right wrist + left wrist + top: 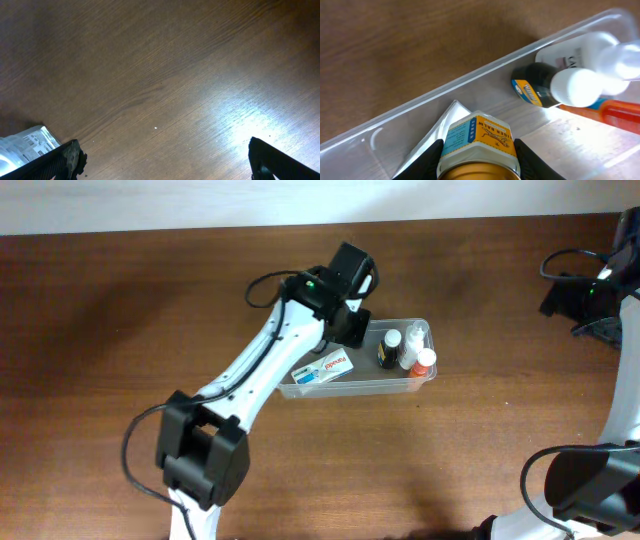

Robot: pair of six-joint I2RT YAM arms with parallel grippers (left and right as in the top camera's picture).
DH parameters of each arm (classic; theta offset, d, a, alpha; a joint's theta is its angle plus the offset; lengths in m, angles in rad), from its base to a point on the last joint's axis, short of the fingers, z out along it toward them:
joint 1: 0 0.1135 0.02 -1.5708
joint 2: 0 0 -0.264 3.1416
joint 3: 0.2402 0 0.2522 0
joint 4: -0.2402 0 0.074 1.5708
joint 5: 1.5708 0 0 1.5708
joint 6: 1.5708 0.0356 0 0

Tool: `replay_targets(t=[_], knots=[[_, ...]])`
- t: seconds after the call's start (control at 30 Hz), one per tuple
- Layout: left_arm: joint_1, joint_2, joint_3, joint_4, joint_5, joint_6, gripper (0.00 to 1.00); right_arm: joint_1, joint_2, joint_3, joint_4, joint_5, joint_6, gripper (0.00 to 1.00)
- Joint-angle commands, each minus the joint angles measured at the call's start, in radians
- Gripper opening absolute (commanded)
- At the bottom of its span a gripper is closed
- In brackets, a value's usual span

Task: Pack container
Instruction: 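Lift the jar and carry it right toward the container, then lower the gold-lidded jar into the container beside the Panadol box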

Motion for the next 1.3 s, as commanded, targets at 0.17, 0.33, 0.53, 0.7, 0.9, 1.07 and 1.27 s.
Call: replay_targets(t=[0.17,0.33,0.53,0.7,0.9,1.07,1.27], knots=[[-0.059,0.058,0.021,0.010,0.011,0.016,0.24,-0.002,-0.002,-0.006,0.000,0.009,0.013,0.98],[-0.078,0.076,0.021,0.019,0.008,0.016,0.24,-0.002,-0.002,-0.006,0.000,0.009,0.013,0.98],[-0.079,0.123,0.019,0.021,0.008,0.016,0.24,-0.002,-0.002,-0.006,0.000,0.009,0.013,0.98],[-0.079,0.144,0.018,0.021,0.008,0.016,0.24,-0.002,-0.002,-0.006,0.000,0.009,0.013,0.98],[-0.079,0.170,0.018,0.010,0.008,0.016,0.24,-0.002,-0.002,-0.006,0.000,0.009,0.013,0.98],[-0.079,0.190,0.018,-0.009,0.008,0.016,0.24,-0.002,-0.002,-0.006,0.000,0.009,0.013,0.98],[-0.079,0.191,0.018,-0.010,0.008,0.016,0.25,-0.002,-0.002,-0.006,0.000,0.009,0.013,0.98]])
